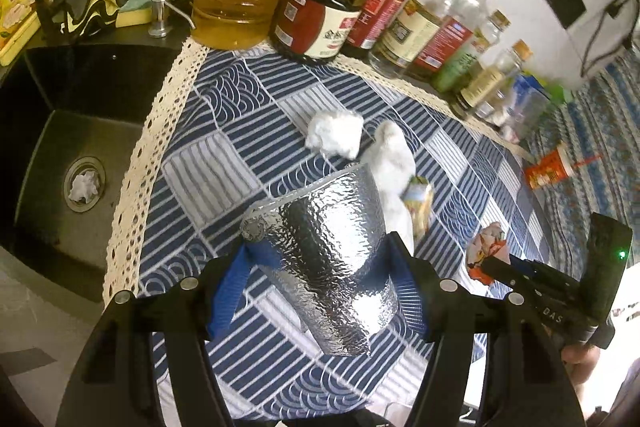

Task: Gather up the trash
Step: 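Lift both held items off the counter and carry them down over the bin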

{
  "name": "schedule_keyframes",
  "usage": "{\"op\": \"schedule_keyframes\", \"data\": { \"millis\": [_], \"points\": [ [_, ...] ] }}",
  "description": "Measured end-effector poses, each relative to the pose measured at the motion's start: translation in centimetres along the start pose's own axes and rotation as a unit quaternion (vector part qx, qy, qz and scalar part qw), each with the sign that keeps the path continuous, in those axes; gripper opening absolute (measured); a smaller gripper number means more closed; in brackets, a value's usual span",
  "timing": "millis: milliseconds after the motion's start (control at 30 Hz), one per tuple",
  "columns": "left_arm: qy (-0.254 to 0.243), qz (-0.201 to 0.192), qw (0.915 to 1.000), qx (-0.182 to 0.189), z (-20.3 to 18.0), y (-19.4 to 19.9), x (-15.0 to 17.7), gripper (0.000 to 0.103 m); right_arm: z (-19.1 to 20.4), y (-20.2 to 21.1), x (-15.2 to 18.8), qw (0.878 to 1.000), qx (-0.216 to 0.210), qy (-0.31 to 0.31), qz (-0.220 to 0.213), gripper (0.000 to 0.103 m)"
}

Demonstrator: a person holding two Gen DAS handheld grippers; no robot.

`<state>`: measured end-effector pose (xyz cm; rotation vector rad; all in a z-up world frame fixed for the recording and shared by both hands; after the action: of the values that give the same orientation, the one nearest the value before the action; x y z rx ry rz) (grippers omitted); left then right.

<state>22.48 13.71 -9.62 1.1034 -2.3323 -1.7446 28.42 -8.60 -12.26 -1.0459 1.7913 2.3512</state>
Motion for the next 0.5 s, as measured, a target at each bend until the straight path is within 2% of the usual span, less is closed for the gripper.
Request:
{"op": "schedule_keyframes", "data": {
  "millis": [500],
  "points": [
    [-0.044, 0.019, 0.9977, 0.047, 2.5, 2.8, 6.9, 0.064, 7.0, 1.4, 6.4, 1.0, 0.017, -0.024, 0.0, 0.035]
  ]
}}
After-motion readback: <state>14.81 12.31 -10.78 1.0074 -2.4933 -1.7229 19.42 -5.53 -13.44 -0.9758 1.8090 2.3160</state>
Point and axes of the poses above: each gripper's, at about its wrist camera, not at the fingertips, and y roughly against the way its jaws point, z to its left, x to its underside, the point moved 4 cm from there along -y, roughly the way its jaws point, and after that the axes turned 2 degrees about y, right-handed, at the moved point
